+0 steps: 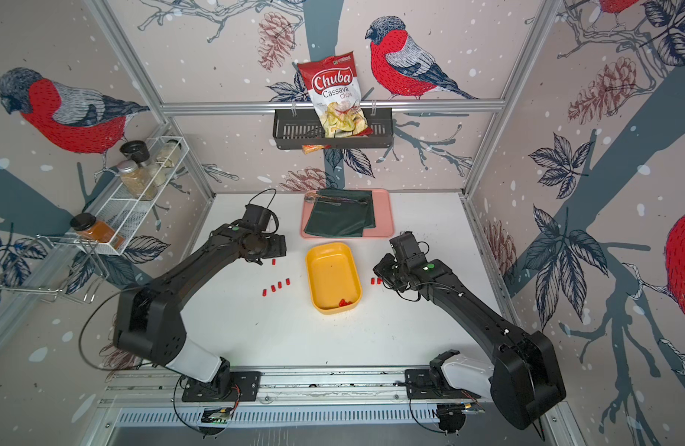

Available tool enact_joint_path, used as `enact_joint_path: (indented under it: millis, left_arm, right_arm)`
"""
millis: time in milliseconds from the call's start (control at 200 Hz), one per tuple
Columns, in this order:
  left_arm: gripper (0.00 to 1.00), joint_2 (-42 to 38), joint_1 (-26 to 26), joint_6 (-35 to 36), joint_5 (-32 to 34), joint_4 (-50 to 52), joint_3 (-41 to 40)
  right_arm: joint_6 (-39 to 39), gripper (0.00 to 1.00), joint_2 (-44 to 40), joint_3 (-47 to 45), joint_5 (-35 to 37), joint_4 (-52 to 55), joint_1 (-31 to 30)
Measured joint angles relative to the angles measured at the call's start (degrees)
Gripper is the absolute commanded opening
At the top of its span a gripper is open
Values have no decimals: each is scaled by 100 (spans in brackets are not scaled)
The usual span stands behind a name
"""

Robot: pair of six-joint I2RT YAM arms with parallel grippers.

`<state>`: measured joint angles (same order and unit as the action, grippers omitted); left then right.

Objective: Take the screw protection sleeves out of the storage box
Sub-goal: Place the screw protection sleeve at the center of the board, then adjust the storage box at the center of the board.

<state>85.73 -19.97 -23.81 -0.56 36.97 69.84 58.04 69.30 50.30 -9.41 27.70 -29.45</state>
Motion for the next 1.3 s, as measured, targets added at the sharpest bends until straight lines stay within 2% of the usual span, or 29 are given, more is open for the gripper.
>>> enact_joint_path:
  millis: [150, 270, 385, 700, 780, 865, 1005, 1211, 1301]
  left_arm:
    - [81, -577, -612, -542, -669, -225, -643]
    - [81, -616, -1086, -1034, -876, -385, -1272]
    - [81, -564, -1464, -1392, -988, -636, -1506]
    - [73, -103, -1770, -1729, -988, -1137, -1987]
    - [63, -4, -1812, -1777, -992, -1143, -2015]
    - [43, 70, -1845, -1779, -1008, -1141, -1982]
    - [22, 221, -1853, -1757, -1040, -1027, -1696]
    - [1, 280, -1853, -1475, -1246, -417, -1123]
    - [0, 286, -1851, -1364, -1368, -133, -890]
  right_arm:
    - [-284, 44, 457, 531, -52, 46, -168]
    - [-431, 44, 927, 710, -136, 184, -313]
    - [-540, 44, 1217, 804, -170, 243, -426]
    - [-798, 44, 1735, 1069, -155, 444, -601]
    - [-872, 44, 1878, 1165, -122, 555, -627]
    - [-1001, 44, 2057, 1325, -83, 688, -660]
    - [-1187, 45, 2468, 1729, 2, 975, -691]
    - [-1635, 45, 3309, 2664, 131, 1554, -706]
    - [-1832, 45, 3657, 3112, 197, 1897, -704]
